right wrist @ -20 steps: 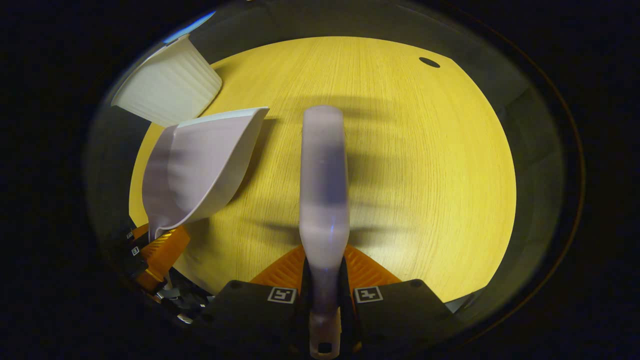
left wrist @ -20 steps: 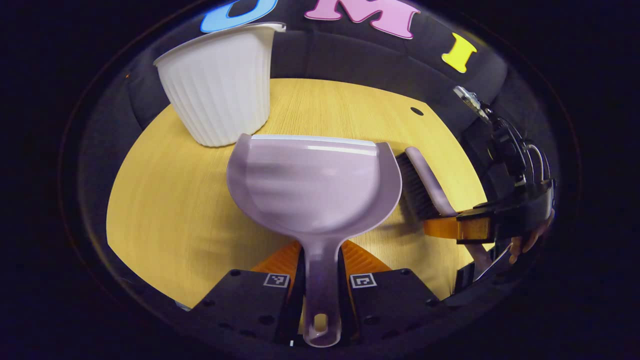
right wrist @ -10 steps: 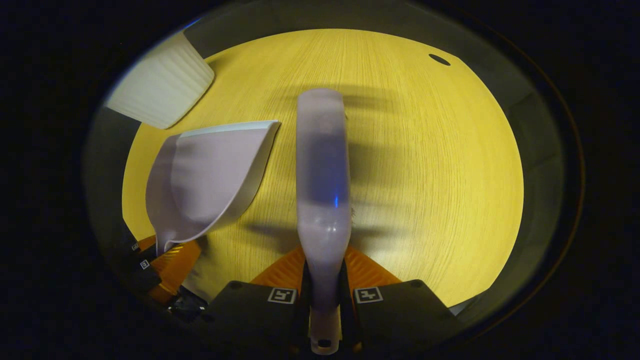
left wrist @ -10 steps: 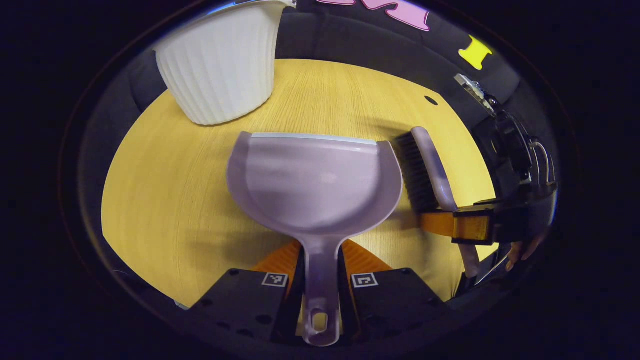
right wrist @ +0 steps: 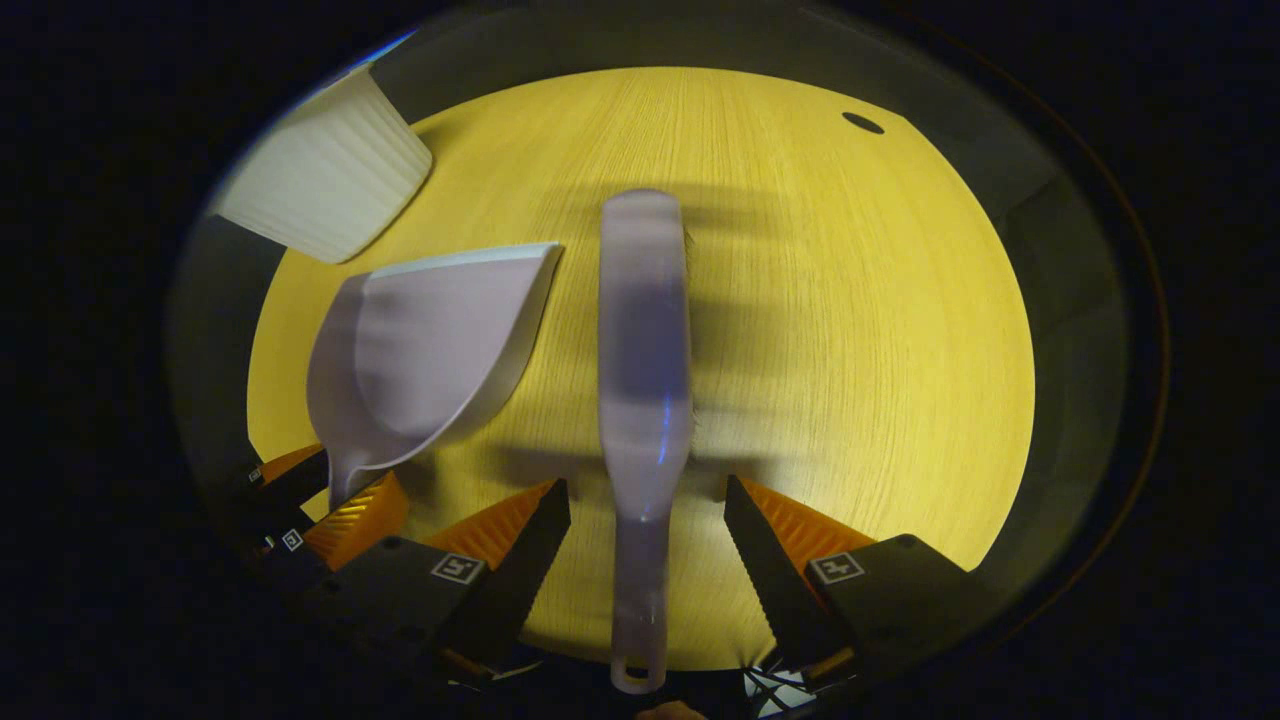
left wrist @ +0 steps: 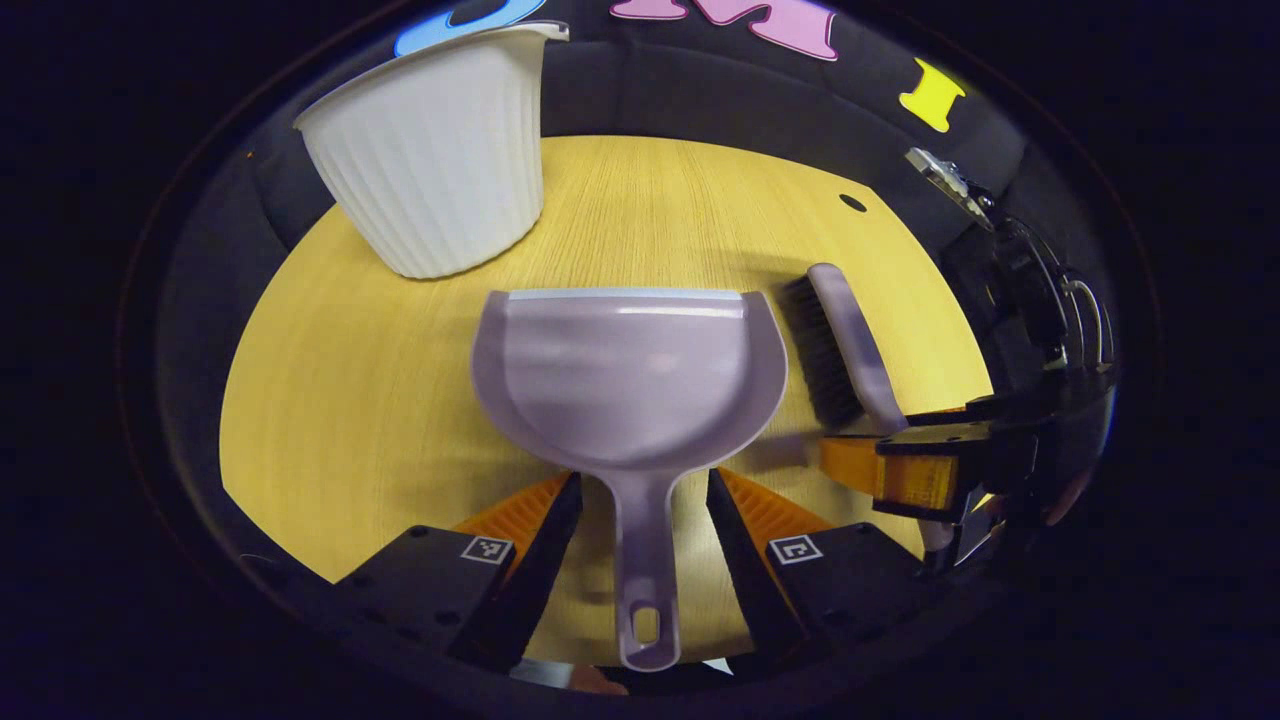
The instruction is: Pick up the small broom and dustpan from the desktop, sweep the trash into the dustpan with the broom, and then empty the trash into the garbage bin.
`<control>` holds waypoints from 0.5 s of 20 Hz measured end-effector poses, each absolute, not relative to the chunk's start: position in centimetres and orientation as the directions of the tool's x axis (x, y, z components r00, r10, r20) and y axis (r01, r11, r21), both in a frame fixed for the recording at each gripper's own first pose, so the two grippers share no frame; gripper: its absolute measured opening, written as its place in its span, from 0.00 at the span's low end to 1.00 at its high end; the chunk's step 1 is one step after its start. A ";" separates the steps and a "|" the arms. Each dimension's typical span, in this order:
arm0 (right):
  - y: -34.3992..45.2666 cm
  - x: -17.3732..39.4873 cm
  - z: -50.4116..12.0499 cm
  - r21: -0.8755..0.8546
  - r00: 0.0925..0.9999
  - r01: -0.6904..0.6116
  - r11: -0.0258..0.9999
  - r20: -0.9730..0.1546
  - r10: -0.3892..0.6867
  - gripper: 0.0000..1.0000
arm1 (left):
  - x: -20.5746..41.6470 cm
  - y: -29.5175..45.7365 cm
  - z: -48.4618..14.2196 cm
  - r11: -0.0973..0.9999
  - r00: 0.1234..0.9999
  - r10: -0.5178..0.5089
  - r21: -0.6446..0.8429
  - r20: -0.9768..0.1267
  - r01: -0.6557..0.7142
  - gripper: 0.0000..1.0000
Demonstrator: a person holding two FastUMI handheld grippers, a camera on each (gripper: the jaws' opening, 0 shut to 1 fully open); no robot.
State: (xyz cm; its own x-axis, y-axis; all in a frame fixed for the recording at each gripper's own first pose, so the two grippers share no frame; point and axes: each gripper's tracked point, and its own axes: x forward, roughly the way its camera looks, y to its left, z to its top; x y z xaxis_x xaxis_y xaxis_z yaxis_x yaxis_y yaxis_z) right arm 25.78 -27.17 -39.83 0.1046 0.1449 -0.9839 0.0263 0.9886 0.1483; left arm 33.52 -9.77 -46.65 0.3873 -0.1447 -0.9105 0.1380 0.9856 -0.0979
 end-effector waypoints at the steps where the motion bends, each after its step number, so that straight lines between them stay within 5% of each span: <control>1: -27.3 26.2 -38.5 0.159 0.152 0.031 0.987 -0.977 0.152 0.99 | 33.7 -9.7 -45.7 0.987 0.419 -0.138 -0.087 -0.898 0.138 0.76; 5: -29.2 28.2 -31.3 0.158 0.377 -0.002 0.987 -0.914 0.147 0.99 | 34.1 -9.9 -40.7 0.980 0.567 -0.196 -0.132 -0.800 0.152 0.76; 10: -27.9 31.4 -23.0 0.199 0.692 -0.035 0.979 -0.703 0.167 0.98 | 35.6 -9.3 -33.7 0.986 0.826 -0.167 -0.077 -0.538 0.149 0.76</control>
State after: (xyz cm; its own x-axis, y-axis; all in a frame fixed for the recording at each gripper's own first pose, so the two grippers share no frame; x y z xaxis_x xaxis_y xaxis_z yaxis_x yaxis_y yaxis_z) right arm 31.44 -27.93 -23.05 0.6916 0.1670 -0.7027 -0.0348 0.9795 0.1986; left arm 35.63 -9.26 -33.74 0.8260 -0.1672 -0.5382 0.1492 0.9858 -0.0772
